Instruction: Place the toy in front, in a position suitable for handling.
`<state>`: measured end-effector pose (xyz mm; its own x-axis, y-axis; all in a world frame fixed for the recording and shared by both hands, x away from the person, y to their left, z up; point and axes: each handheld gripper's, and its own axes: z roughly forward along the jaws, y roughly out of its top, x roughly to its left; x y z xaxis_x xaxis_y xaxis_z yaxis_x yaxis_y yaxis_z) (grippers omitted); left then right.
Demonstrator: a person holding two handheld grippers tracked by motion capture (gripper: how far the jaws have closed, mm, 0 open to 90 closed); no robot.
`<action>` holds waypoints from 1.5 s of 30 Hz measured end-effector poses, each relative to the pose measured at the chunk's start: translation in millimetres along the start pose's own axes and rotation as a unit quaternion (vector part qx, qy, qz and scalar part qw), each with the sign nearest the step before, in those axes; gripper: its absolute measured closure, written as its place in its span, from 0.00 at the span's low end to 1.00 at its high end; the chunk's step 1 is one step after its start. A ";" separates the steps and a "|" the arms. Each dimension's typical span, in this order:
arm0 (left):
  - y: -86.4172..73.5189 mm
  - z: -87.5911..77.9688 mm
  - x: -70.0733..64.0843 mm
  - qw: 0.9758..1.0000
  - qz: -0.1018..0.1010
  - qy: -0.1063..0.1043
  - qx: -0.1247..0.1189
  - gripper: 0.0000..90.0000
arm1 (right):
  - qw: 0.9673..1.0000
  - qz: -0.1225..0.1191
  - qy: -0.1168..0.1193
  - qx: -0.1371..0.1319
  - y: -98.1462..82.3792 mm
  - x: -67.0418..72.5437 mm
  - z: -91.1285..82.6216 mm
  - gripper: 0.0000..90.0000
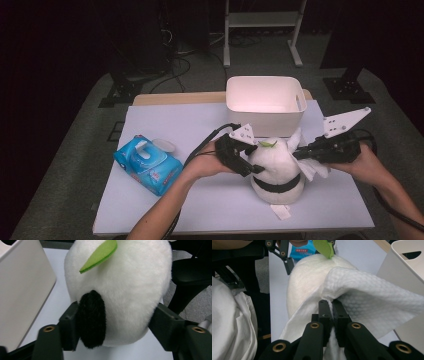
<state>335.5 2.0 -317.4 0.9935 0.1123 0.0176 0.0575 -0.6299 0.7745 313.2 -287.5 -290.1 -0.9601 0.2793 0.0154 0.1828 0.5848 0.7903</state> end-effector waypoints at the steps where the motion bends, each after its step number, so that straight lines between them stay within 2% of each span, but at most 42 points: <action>1: 0.3 -2.2 -0.2 1.000 -0.001 0.002 -0.002 0.39 | 1.000 0.000 0.001 -0.004 0.8 0.3 0.1 0.97; 4: -0.4 -8.5 -1.8 1.000 -0.003 0.008 -0.013 0.40 | 1.000 0.001 0.005 -0.016 2.8 1.3 0.6 0.97; 8: 0.1 -17.5 -3.8 1.000 0.006 0.018 -0.005 0.40 | 1.000 -0.002 0.009 -0.023 4.9 1.5 4.6 0.97; 13: -1.8 -26.2 -4.2 1.000 0.006 0.025 0.003 0.41 | 1.000 -0.006 0.016 -0.024 8.6 1.9 11.1 0.97; 17: -1.1 -25.0 -6.2 1.000 0.009 0.026 0.006 0.41 | 0.999 -0.020 0.018 -0.019 19.8 2.2 10.8 0.97; 24: 5.5 -16.9 -9.3 0.999 0.018 0.025 0.009 0.41 | 0.998 -0.055 0.018 -0.005 49.3 9.0 15.0 0.97; 27: 6.0 -16.4 -9.8 0.999 0.021 0.027 0.013 0.41 | 0.998 -0.060 0.016 0.004 51.5 9.1 16.8 0.97; 29: 4.9 -16.3 -9.4 0.999 0.021 0.025 0.011 0.41 | 0.998 -0.054 0.018 0.002 49.1 7.0 15.9 0.97; 34: 8.4 -13.2 -10.7 0.999 0.026 0.023 0.006 0.41 | 0.999 -0.042 0.005 0.005 37.0 4.2 5.1 0.97; 39: 11.7 -11.9 -12.3 0.999 0.031 0.021 0.008 0.42 | 0.999 -0.038 -0.009 0.019 32.0 2.9 -3.9 0.96; 42: 13.3 -10.6 -12.5 0.999 0.032 0.021 0.010 0.42 | 0.999 -0.043 -0.008 0.021 34.2 4.2 -2.3 0.96; 45: 14.6 -9.6 -12.8 0.999 0.034 0.018 0.011 0.42 | 0.998 -0.055 -0.003 0.013 44.2 5.7 4.7 0.96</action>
<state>322.7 -1.3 -300.2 0.9911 0.0965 0.0922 -0.0068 -0.6534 0.7570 316.8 -256.5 -258.0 -0.9732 0.2174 -0.0744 0.0821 0.6312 0.7712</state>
